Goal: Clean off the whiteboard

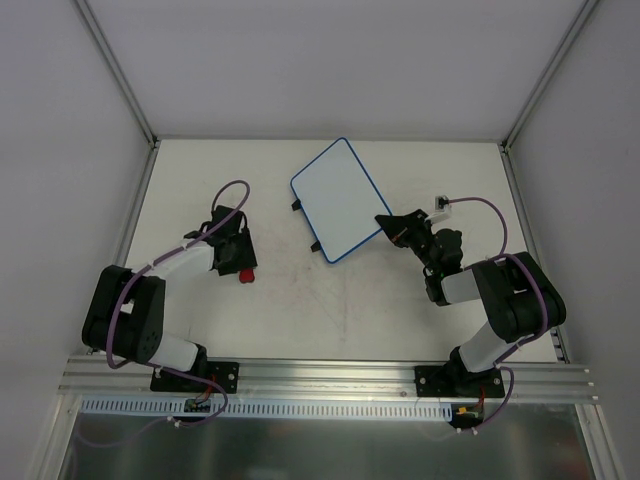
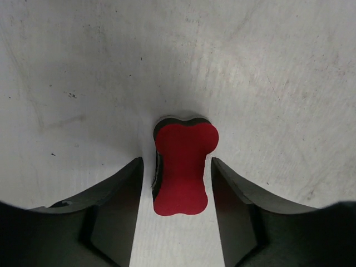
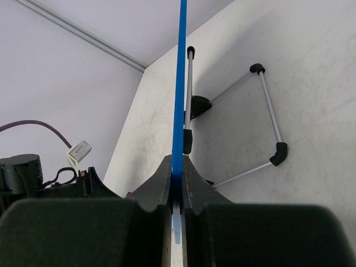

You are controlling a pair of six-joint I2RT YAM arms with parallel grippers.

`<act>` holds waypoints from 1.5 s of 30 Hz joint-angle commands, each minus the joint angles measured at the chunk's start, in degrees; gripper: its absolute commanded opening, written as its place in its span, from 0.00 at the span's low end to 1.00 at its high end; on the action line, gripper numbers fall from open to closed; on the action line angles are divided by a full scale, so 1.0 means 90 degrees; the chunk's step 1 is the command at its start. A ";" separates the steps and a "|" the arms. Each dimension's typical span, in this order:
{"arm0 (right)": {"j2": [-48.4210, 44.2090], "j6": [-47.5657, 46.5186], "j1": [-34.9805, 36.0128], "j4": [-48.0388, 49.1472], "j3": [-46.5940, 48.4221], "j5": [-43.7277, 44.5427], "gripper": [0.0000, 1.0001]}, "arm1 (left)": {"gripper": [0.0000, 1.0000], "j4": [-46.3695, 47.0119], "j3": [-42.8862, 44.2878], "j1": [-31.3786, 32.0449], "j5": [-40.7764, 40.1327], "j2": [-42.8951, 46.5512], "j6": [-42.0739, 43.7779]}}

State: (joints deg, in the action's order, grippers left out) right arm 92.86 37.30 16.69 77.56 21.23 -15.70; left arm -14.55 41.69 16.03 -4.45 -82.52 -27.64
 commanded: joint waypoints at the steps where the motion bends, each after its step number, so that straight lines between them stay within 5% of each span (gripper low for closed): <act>1: 0.0122 -0.0101 0.0079 0.0650 0.0092 -0.0286 0.00 | 0.53 -0.0132 0.0153 -0.0063 0.0084 0.0038 -0.0005; 5: 0.0122 -0.0101 0.0079 0.0650 0.0102 -0.0306 0.00 | 0.99 -0.0151 0.0104 -0.0062 0.0035 0.0282 -0.0005; 18: 0.0122 -0.0111 0.0079 0.0650 0.0111 -0.0306 0.11 | 0.99 -0.0220 -0.0414 -0.0072 -0.0277 0.2234 0.0151; 29: 0.0122 -0.0111 0.0079 0.0650 0.0121 -0.0306 0.29 | 0.99 -0.0210 -0.0531 -0.0072 -0.0482 0.2285 0.0112; 32: 0.0122 -0.0111 0.0079 0.0650 0.0121 -0.0306 0.44 | 0.99 -0.0200 -0.0570 -0.0072 -0.0511 0.2235 0.0083; 34: 0.0122 -0.0121 0.0079 0.0650 0.0111 -0.0287 0.66 | 0.99 -0.0181 -0.0618 -0.0063 -0.0580 0.2294 0.0092; 39: 0.0102 -0.0140 0.0079 0.0650 0.0072 -0.0257 0.96 | 0.99 -0.0093 -0.0745 -0.0072 -0.0609 0.2605 0.0122; 45: -0.0004 -0.0208 0.0079 0.0640 0.0063 -0.0267 0.99 | 0.99 0.0122 -0.0960 -0.0072 -0.0891 0.3045 0.0229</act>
State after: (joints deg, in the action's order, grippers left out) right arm 93.84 36.91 17.12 75.11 21.28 -18.31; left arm -15.25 34.11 16.01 -9.10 -57.56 -27.00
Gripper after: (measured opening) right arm 0.987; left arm 0.990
